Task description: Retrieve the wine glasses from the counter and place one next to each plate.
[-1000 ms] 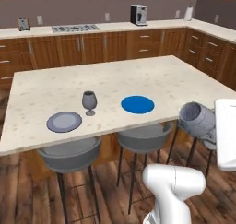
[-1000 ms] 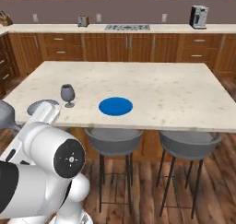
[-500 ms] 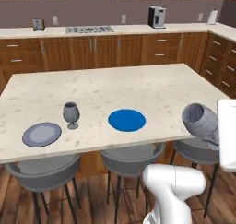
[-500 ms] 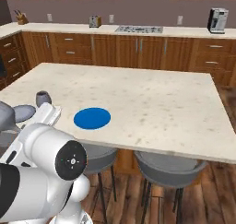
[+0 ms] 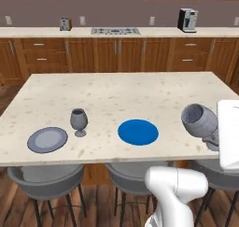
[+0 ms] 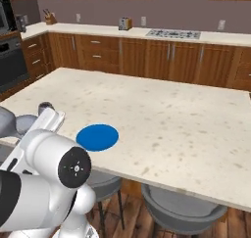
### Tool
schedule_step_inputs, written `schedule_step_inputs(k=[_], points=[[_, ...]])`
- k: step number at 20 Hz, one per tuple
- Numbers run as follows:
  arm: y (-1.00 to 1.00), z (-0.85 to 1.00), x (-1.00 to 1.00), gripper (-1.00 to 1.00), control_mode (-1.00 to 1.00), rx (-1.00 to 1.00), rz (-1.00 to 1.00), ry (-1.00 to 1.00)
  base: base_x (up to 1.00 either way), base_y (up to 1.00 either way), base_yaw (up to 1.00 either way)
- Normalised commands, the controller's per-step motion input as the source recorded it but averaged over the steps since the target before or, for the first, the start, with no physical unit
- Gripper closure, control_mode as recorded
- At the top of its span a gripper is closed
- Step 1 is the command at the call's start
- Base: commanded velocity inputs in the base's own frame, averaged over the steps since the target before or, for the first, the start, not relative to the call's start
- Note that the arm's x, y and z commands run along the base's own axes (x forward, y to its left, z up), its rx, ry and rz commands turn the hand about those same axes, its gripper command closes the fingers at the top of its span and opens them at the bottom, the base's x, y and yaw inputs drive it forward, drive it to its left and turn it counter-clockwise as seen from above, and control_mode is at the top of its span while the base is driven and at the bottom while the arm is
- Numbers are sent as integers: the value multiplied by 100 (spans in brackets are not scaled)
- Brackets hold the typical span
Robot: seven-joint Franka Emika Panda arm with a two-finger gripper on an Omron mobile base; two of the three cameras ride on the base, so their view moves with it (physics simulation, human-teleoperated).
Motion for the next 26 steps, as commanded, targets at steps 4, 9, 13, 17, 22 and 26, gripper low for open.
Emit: schedule_step_inputs(k=[4, 9, 13, 17, 22, 26], points=[[0, 0, 0, 100, 100, 0, 0, 0, 2, -94, 8], [0, 0, 0, 100, 100, 0, 0, 0, 39, -13, -11], [0, 0, 0, 100, 100, 0, 0, 0, 92, 3, -9], [0, 0, 0, 100, 100, 0, 0, 0, 73, 0, -33], [0, 0, 0, 100, 100, 0, 0, 0, 62, 0, -52], [0, 0, 0, 100, 100, 0, 0, 0, 42, -1, -44]])
